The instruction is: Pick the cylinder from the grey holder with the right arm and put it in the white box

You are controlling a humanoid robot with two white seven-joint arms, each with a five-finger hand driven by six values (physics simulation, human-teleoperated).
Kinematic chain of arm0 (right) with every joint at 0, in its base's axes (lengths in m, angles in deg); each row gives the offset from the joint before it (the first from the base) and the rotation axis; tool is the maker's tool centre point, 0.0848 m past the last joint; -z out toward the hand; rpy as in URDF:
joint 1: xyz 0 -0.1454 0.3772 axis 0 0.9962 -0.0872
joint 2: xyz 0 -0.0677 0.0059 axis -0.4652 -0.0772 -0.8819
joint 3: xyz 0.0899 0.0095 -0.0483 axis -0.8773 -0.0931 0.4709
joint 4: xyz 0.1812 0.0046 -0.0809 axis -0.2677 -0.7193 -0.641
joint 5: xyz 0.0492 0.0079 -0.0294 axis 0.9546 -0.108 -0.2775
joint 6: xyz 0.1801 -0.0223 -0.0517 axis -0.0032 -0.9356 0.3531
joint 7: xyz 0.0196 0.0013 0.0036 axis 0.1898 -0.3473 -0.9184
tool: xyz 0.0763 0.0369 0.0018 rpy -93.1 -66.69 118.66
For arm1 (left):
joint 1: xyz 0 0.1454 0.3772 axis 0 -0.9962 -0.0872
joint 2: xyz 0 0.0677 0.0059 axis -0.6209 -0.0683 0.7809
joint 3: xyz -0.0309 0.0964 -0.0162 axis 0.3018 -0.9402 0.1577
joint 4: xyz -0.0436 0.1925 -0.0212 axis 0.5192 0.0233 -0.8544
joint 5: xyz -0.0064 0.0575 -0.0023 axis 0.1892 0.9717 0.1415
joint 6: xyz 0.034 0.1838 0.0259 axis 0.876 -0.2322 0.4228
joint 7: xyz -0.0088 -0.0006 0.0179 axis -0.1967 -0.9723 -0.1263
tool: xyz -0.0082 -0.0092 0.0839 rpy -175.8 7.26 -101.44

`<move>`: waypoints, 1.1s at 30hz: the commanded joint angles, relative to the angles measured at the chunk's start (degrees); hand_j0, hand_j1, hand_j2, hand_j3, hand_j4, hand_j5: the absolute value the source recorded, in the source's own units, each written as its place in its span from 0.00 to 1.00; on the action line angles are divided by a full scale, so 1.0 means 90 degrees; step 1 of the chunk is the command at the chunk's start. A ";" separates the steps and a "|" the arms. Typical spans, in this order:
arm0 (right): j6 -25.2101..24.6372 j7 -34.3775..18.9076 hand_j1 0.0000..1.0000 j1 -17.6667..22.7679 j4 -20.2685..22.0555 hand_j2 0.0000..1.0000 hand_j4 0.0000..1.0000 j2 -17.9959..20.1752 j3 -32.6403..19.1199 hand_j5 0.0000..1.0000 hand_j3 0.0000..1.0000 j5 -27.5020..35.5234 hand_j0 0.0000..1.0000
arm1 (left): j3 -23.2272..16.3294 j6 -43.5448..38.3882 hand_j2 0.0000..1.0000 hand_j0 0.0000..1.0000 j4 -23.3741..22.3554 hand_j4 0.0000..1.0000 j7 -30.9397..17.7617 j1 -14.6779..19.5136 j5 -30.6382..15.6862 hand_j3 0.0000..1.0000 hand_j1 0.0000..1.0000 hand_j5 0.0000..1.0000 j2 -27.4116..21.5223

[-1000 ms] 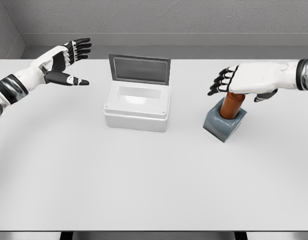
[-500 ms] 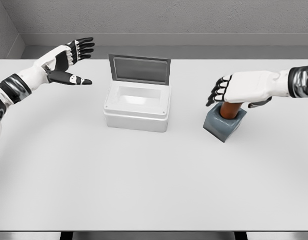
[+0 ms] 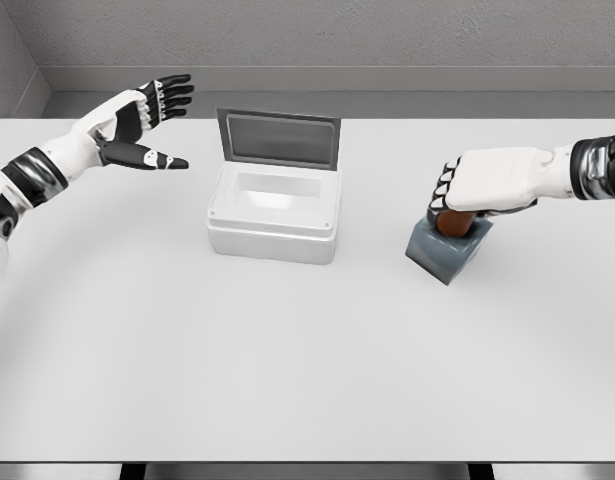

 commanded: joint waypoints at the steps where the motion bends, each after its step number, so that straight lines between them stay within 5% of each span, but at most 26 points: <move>1: -0.0013 0.0001 0.56 0.0000 0.0000 0.56 0.56 0.0008 -0.0021 0.56 0.56 0.0012 0.56 | 0.0004 -0.0001 1.00 1.00 0.0005 1.00 0.0000 0.0000 -0.0035 1.00 1.00 1.00 0.0014; 20: -0.0013 0.0001 0.50 -0.0293 0.0400 0.50 0.50 0.0135 -0.0080 0.50 0.50 0.0012 0.50 | 0.0004 -0.0001 1.00 1.00 -0.0064 1.00 0.0000 0.0049 -0.0045 1.00 1.00 1.00 0.0053; 33: -0.0013 0.0001 0.49 -0.0469 0.0361 0.49 0.49 -0.0353 -0.0070 0.49 0.49 -0.0086 0.49 | 0.0004 -0.0001 1.00 1.00 -0.0073 1.00 0.0000 0.0049 -0.0045 1.00 1.00 1.00 0.0053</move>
